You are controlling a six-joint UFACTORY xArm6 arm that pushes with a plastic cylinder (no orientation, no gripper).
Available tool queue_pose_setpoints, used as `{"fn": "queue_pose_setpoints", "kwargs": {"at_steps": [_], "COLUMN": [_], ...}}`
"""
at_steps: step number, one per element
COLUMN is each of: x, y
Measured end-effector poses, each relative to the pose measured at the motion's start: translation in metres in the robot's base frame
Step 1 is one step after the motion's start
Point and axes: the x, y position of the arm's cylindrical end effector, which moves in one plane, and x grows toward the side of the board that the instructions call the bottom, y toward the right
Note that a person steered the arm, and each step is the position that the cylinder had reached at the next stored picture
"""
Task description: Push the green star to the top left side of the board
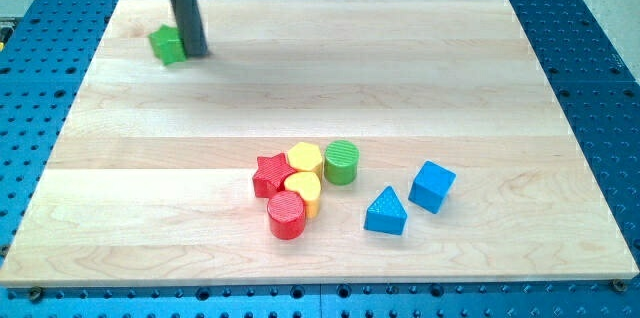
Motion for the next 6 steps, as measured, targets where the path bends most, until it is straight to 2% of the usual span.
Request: {"fn": "queue_pose_setpoints", "kwargs": {"at_steps": [1, 2, 3, 4, 6], "x": [0.002, 0.038, 0.053, 0.049, -0.015], "y": [0.004, 0.014, -0.017, -0.035, -0.035]}}
